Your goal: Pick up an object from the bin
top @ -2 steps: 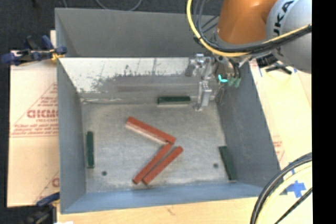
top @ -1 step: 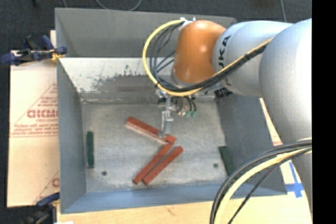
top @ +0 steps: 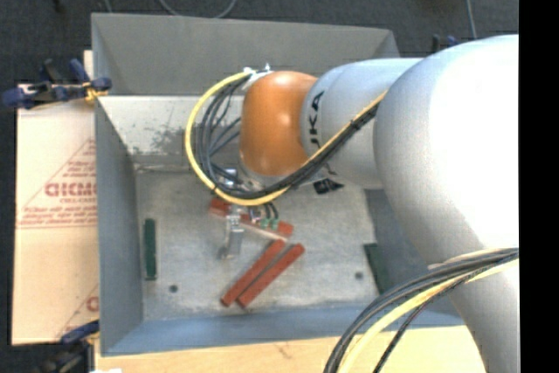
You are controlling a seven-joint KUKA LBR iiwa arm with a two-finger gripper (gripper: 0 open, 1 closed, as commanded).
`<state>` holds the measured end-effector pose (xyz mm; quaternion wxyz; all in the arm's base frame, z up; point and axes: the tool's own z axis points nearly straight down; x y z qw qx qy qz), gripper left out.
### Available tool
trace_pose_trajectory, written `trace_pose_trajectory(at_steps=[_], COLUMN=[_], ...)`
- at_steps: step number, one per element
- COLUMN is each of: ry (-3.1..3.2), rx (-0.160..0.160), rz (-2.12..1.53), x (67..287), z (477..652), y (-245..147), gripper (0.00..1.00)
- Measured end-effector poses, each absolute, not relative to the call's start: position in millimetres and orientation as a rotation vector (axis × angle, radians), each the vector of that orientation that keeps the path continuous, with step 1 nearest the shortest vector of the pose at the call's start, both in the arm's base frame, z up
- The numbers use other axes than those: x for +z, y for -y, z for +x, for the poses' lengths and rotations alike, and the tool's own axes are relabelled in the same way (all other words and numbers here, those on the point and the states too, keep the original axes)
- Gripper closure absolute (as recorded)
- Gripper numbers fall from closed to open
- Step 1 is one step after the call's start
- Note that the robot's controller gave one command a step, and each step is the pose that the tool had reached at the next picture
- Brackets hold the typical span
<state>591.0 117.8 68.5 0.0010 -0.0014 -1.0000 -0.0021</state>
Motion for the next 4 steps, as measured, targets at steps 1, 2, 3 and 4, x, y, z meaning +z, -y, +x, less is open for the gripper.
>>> trace_pose_trajectory(at_steps=[1, 2, 3, 4], ry=[3.148, 3.148, 3.154, 3.096], rx=[0.002, 0.0, -0.002, 0.003], rz=[-0.043, -0.038, -0.018, 0.594], x=[71, 71, 194, 290], z=[605.0, 604.7, 615.2, 641.9], y=[-74, -76, -83, -70], gripper=[0.0, 1.0, 1.0, 1.0])
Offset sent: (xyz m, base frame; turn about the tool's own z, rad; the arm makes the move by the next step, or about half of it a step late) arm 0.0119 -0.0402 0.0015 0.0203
